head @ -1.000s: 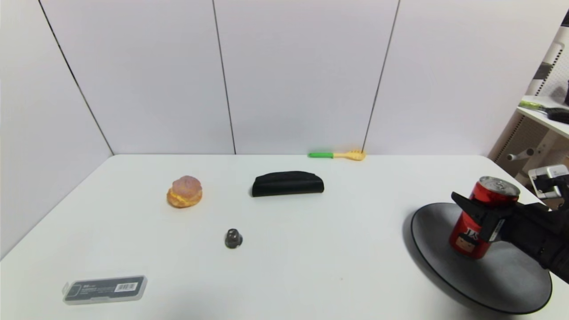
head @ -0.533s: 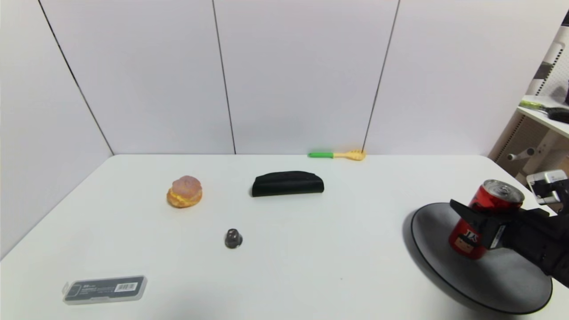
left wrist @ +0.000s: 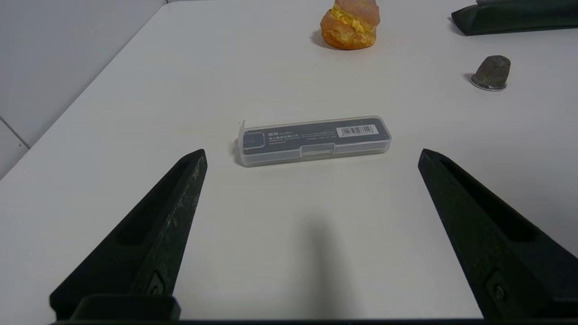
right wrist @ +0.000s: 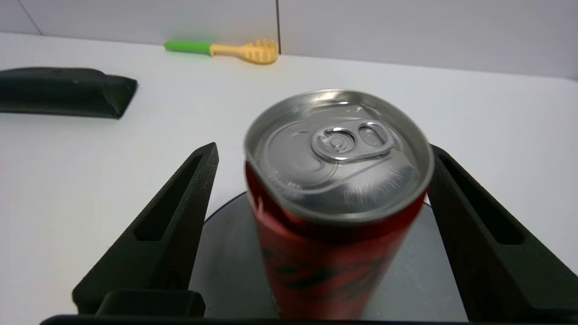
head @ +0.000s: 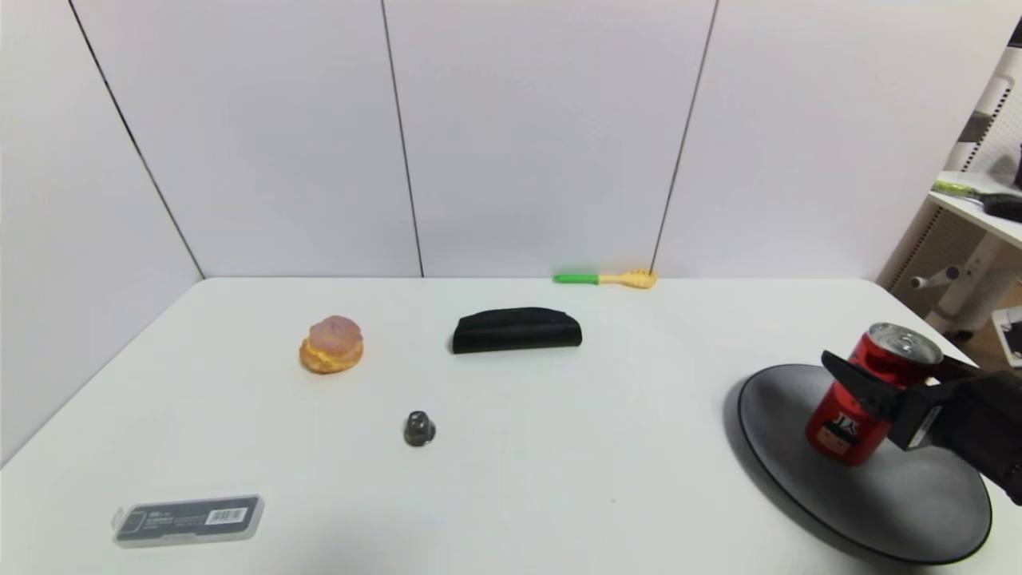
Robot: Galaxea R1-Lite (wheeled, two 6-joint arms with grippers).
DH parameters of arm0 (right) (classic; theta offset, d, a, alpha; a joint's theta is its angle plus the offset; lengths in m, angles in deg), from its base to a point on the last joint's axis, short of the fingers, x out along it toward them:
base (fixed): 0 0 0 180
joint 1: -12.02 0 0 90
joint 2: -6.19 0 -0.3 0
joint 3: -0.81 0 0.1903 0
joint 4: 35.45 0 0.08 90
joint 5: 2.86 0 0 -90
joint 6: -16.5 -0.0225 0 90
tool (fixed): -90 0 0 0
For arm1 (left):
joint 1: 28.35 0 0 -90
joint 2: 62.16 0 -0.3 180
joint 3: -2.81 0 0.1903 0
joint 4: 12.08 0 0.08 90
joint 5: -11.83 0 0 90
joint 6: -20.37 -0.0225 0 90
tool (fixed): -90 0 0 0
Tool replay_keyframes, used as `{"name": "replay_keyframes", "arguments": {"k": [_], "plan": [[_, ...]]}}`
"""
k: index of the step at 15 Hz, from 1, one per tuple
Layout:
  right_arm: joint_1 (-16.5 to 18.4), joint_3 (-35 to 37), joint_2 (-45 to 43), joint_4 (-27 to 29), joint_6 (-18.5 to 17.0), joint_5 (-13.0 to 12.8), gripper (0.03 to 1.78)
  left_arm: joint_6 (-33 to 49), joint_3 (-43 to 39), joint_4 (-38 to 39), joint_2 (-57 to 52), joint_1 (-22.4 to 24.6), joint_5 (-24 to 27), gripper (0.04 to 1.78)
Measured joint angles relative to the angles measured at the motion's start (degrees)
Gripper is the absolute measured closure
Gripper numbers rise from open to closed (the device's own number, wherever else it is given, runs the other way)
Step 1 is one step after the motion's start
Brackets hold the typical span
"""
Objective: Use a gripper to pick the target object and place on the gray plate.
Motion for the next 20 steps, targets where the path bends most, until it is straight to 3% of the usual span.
{"name": "replay_keyframes", "arguments": {"k": [3,12,14,17,20], "plan": [[0.0,2.7,-8.6,3.1,-0.1,0.0,0.23,0.0,0.0,0.0,0.0,0.0,0.0,0.13],[0.0,3.8,-39.8,24.1,0.2,-0.2,0.14,0.0,0.0,0.0,0.0,0.0,0.0,0.13],[-0.2,3.8,-45.7,29.2,0.1,-3.0,0.13,0.0,0.0,0.0,0.0,0.0,0.0,0.13],[-0.6,3.8,-53.6,39.3,0.3,-9.7,0.12,0.0,0.0,0.0,0.0,0.0,0.0,0.13],[-0.7,3.8,-61.4,48.1,0.5,-10.9,0.12,0.0,0.0,0.0,0.0,0.0,0.0,0.13]]}}
